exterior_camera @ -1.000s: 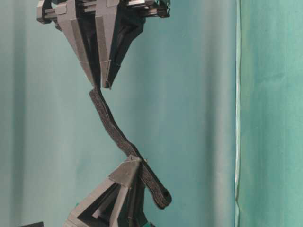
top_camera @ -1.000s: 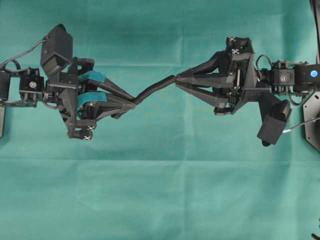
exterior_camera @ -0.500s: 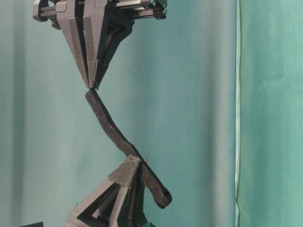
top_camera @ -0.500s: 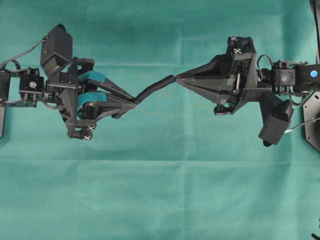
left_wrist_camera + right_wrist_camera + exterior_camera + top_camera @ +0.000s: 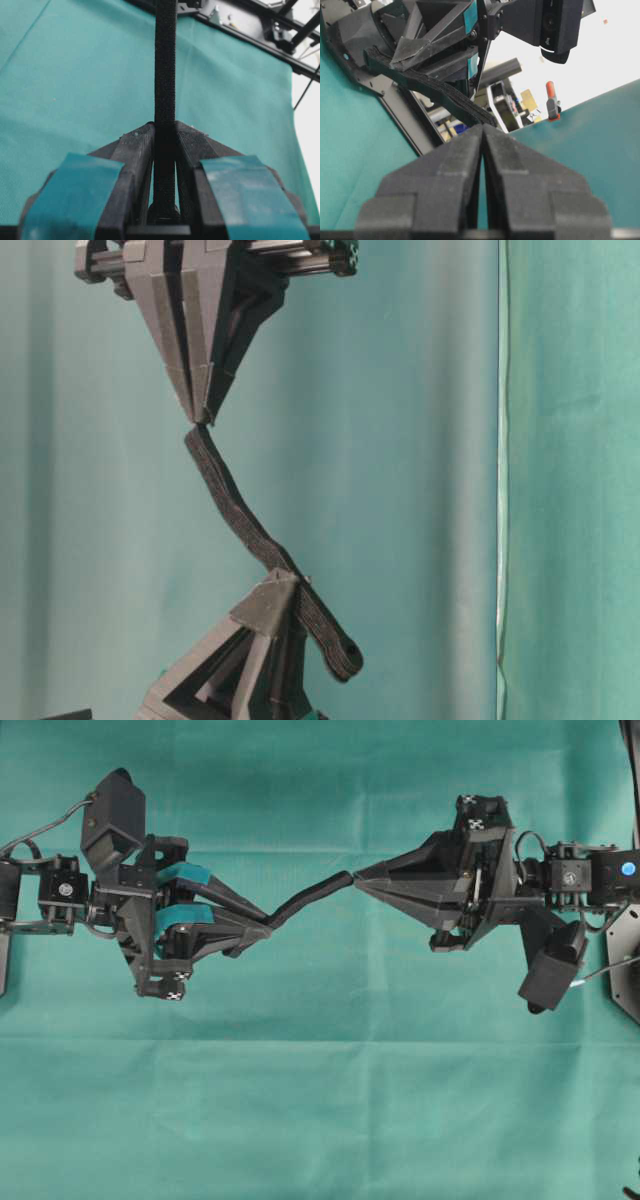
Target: Peel off the Velcro with your right arm.
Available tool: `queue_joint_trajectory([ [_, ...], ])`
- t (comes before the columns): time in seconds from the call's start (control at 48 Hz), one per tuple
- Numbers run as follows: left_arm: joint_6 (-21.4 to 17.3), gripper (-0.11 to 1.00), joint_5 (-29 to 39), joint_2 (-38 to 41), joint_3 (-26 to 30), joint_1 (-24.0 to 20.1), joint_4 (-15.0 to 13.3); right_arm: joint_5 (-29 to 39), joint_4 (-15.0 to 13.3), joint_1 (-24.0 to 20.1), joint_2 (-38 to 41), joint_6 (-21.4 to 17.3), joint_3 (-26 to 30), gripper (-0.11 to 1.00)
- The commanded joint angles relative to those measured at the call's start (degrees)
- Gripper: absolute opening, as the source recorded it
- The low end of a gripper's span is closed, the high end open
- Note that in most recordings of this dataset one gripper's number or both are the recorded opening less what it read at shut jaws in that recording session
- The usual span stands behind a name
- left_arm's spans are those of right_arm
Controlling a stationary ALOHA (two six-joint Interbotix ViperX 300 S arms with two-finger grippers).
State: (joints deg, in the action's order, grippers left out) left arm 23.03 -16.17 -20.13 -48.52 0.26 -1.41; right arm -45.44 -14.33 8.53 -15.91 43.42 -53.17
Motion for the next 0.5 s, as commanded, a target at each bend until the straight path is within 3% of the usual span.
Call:
queue_joint_trajectory([
  [0.0, -0.18, 0.10, -0.62, -0.97, 0.70, -0.09, 0.00, -0.62, 0.26, 0.09, -0.09, -0.18, 0.44, -0.09],
  [0.479, -0.18, 0.10, -0.62, -0.88, 0.79, -0.09, 0.00, -0.62, 0.26, 0.09, 1.58, -0.35, 0.70, -0.09],
])
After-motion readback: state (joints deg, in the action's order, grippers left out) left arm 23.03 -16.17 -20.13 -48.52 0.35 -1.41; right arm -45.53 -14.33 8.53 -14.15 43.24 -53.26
